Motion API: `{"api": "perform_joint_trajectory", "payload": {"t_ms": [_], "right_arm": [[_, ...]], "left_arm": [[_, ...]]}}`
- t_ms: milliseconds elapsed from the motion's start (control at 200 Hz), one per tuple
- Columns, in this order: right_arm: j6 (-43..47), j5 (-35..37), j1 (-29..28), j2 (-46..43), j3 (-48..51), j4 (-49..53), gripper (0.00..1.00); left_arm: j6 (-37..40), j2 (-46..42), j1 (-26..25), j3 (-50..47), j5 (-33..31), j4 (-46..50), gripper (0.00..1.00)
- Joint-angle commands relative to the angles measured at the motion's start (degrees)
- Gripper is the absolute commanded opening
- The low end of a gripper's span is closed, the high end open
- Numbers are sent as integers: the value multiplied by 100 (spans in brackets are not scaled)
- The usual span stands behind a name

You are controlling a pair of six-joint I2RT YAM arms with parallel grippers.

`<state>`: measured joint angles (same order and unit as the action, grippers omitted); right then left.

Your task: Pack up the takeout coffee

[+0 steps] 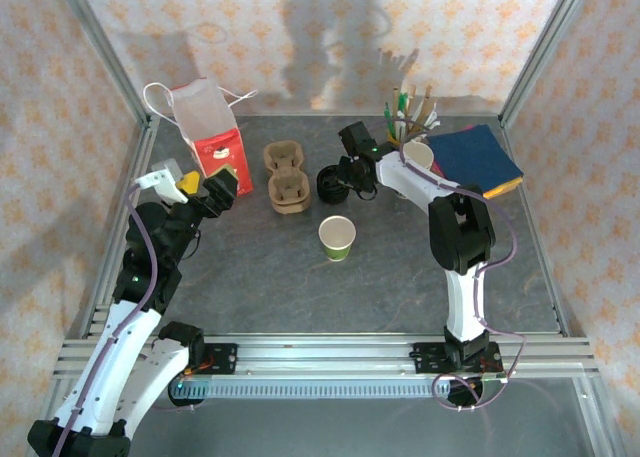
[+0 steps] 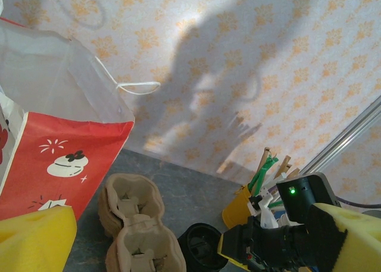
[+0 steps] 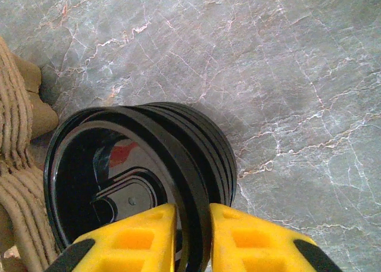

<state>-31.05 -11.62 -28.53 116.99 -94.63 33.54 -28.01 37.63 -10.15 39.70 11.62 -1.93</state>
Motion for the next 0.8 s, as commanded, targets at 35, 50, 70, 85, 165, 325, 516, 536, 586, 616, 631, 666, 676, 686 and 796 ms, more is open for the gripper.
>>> {"api": "perform_joint_trajectory", "payload": {"t_ms": [35, 50, 70, 85, 165, 325, 516, 536, 586, 616, 631, 666, 676, 686, 796], "right_arm": [[-38, 75, 41, 9, -81, 12, 17], [-36, 80, 40, 3, -75, 12, 16], [-30, 85, 39, -9, -68, 12, 16], [-21, 89, 41, -20, -64, 4, 16], [6, 92, 41, -56, -55, 3, 13], [89, 142, 41, -223, -16, -43, 10], [205, 172, 41, -634, 65, -40, 7], [220, 169, 41, -696, 80, -38, 7], [262, 140, 40, -832, 101, -16, 7], [274, 122, 37, -924, 125, 0, 7], [277, 113, 40, -972, 139, 3, 7], [296, 78, 39, -1098, 199, -5, 7], [302, 62, 40, -1134, 221, -12, 7], [308, 39, 41, -1165, 244, -18, 7], [460, -310, 40, -1529, 462, -45, 7]], "left_arm": [[59, -54, -57, -59, 78, 9, 99], [51, -54, -64, -59, 79, 9, 99], [54, -49, -57, -55, 78, 8, 99], [53, -53, -58, -59, 78, 8, 99], [43, -52, -58, -47, 83, 6, 99], [50, -54, -62, -33, 104, 18, 99], [240, 135, -66, 53, 363, 87, 99], [262, 187, -70, 77, 451, 96, 99], [287, 338, -86, 148, 648, 123, 99], [288, 447, -115, 195, 740, 132, 99], [287, 500, -126, 218, 790, 132, 99], [287, 641, -166, 275, 919, 134, 99], [287, 683, -181, 281, 956, 128, 99], [279, 726, -191, 301, 998, 124, 99], [43, 1213, -325, 500, 1247, 74, 99]]}}
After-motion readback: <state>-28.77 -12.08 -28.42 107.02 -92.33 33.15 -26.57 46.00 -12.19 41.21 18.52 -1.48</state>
